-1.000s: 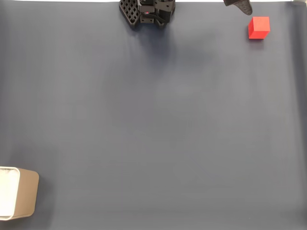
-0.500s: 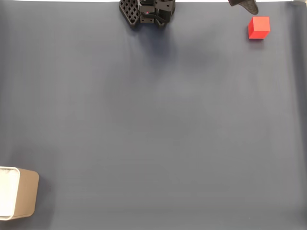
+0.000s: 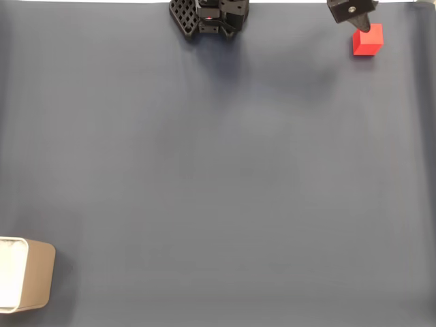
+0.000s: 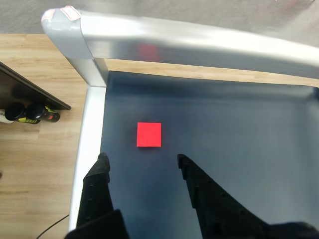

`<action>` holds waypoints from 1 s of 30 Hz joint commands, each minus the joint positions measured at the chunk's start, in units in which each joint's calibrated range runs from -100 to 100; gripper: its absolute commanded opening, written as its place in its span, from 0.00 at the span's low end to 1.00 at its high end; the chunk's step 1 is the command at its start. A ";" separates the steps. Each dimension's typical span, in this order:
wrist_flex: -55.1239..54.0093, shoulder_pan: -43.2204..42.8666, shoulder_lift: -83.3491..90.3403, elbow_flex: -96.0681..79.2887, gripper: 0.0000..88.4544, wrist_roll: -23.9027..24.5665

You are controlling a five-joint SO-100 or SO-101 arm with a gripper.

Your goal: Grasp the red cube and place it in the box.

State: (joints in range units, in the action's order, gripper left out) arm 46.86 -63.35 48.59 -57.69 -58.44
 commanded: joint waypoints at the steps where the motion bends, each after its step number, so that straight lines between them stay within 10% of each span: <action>1: -3.50 -0.43 -1.71 -0.07 0.37 0.20; 30: -16.94 -0.28 -15.31 -1.89 0.41 0.20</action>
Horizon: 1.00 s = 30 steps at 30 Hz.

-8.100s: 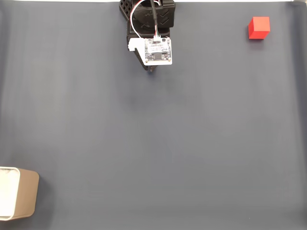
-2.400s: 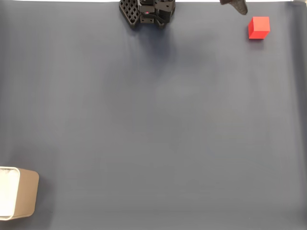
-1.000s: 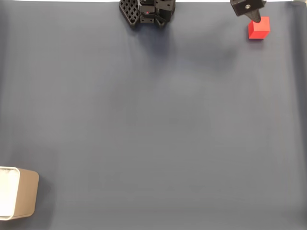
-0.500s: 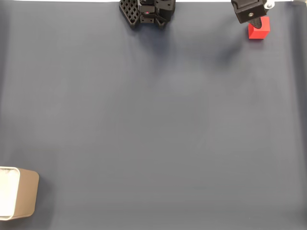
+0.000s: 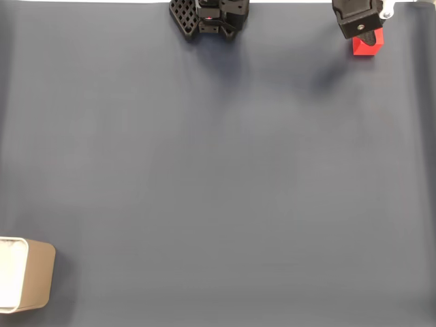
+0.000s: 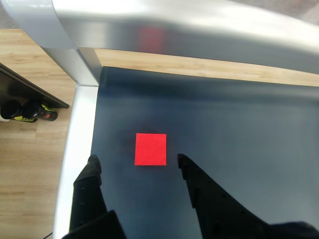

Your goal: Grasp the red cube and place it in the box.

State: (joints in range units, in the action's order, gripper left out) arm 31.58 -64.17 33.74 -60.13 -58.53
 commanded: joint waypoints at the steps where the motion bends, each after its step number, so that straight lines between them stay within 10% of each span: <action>1: -2.07 0.46 -0.90 0.46 0.41 0.34; 30: -9.94 -1.60 -9.82 -0.18 0.42 1.95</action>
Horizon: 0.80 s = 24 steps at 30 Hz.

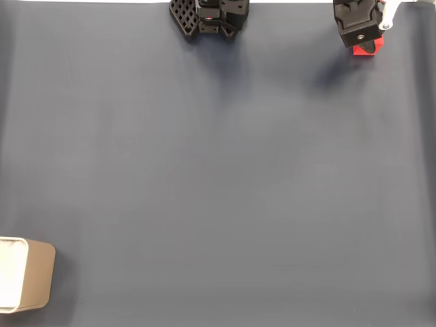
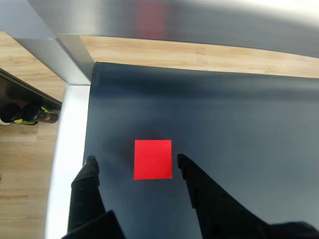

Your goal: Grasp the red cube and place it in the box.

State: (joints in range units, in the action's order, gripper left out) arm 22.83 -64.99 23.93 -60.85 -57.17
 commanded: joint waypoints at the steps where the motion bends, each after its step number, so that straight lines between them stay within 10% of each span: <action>1: -1.36 -0.85 -0.27 0.54 0.42 0.68; 24: -3.00 -1.92 -3.04 1.91 0.43 1.51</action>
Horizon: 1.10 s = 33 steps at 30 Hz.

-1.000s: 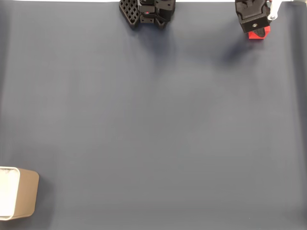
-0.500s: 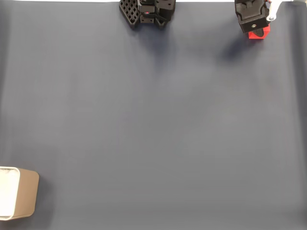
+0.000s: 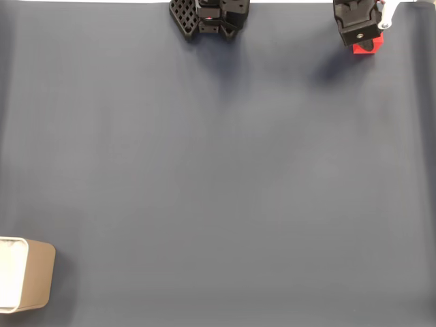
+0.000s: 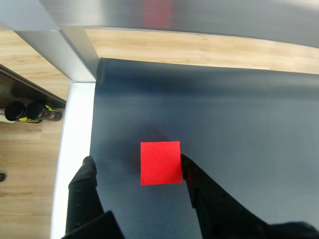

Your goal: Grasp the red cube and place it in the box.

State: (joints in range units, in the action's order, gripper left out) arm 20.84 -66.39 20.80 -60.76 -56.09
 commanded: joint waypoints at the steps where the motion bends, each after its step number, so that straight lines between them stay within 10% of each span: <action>1: -1.01 -0.58 0.00 1.91 0.43 0.44; 11: -1.01 -0.86 0.34 2.18 0.41 0.54; 25: -0.35 -0.86 1.56 2.09 0.03 -1.32; 33: -0.02 -0.86 1.90 2.37 0.01 -1.47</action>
State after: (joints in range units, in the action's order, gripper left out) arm 20.84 -66.77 20.36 -60.76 -57.22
